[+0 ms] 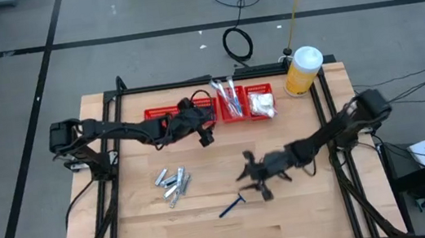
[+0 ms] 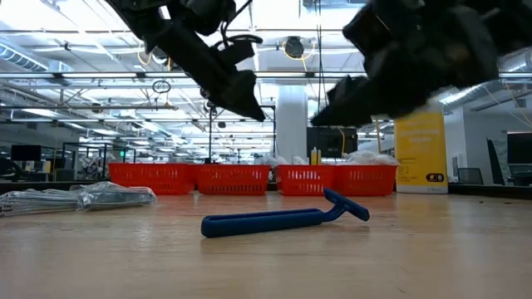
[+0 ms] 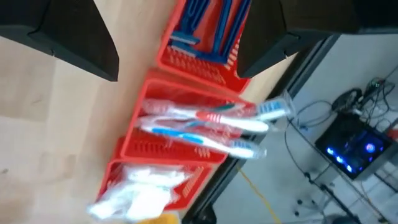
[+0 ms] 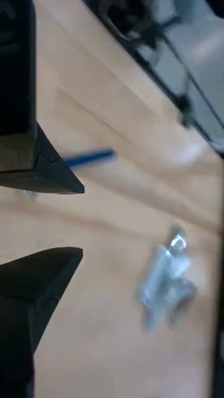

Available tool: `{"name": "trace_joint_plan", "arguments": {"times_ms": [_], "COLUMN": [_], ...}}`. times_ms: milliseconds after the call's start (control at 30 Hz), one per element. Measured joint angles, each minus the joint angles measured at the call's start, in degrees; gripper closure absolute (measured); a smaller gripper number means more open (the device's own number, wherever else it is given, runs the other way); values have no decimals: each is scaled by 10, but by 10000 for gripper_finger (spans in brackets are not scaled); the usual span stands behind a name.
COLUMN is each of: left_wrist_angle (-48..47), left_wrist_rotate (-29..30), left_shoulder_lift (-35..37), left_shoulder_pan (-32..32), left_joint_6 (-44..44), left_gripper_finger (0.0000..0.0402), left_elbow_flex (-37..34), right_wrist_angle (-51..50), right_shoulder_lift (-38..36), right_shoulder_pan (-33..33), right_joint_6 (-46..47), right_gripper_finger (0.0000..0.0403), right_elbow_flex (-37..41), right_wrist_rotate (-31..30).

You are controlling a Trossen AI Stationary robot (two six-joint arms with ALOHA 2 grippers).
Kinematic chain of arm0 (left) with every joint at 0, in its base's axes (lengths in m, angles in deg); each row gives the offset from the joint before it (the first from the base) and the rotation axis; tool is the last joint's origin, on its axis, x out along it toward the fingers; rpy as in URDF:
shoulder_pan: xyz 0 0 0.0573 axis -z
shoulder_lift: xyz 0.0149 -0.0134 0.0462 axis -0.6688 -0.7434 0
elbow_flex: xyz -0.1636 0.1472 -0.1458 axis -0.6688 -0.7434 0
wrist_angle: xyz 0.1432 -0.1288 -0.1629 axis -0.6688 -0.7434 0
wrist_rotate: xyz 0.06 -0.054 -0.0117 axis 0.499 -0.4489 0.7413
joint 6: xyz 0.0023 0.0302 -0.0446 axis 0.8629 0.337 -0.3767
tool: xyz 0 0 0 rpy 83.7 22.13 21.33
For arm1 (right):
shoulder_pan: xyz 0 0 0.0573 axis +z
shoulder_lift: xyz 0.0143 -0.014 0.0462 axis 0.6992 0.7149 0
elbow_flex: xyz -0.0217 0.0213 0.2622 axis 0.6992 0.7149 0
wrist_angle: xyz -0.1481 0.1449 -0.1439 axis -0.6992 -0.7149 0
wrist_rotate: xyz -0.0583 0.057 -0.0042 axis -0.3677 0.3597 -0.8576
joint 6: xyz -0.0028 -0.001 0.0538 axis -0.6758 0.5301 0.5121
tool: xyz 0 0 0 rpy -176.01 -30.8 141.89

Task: Pick & Place Travel size toiletries
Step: Put the razor into the horizontal right red bin

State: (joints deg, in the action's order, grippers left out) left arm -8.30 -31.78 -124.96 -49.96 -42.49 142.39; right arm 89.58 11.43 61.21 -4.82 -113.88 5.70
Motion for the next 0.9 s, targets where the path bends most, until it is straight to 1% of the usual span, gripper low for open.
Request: {"name": "trace_joint_plan", "arguments": {"times_ms": [33,100,167,233,300,367,467,533,667,800,900], "left_wrist_angle": [1,11,16,32,45,45,44,40,34,20,2], "left_wrist_rotate": [0,0,0,-8,-31,-45,-47,-47,-47,-47,-47], "left_shoulder_lift": [0,0,0,0,0,0,0,0,0,0,0], "left_shoulder_pan": [-4,-12,-17,-19,-19,-14,-6,-2,4,11,14], "left_joint_6": [-2,-6,-29,-65,-89,-102,-106,-106,-110,-122,-123], "left_gripper_finger": [87,85,81,77,75,74,76,80,88,91,88], "left_elbow_flex": [0,0,0,0,0,0,0,0,0,0,0], "right_wrist_angle": [10,25,30,24,22,18,-10,-39,-64,-108,-135], "right_shoulder_lift": [19,45,62,78,96,105,119,127,148,167,164], "right_shoulder_pan": [8,11,8,7,7,8,10,16,38,57,62], "right_joint_6": [4,8,10,10,-2,-9,-1,1,-4,-21,-34], "right_gripper_finger": [261,260,260,260,257,250,228,210,182,178,188], "right_elbow_flex": [-7,-26,-45,-56,-68,-75,-92,-100,-124,-136,-139], "right_wrist_rotate": [6,40,71,79,85,79,39,23,25,25,3]}}
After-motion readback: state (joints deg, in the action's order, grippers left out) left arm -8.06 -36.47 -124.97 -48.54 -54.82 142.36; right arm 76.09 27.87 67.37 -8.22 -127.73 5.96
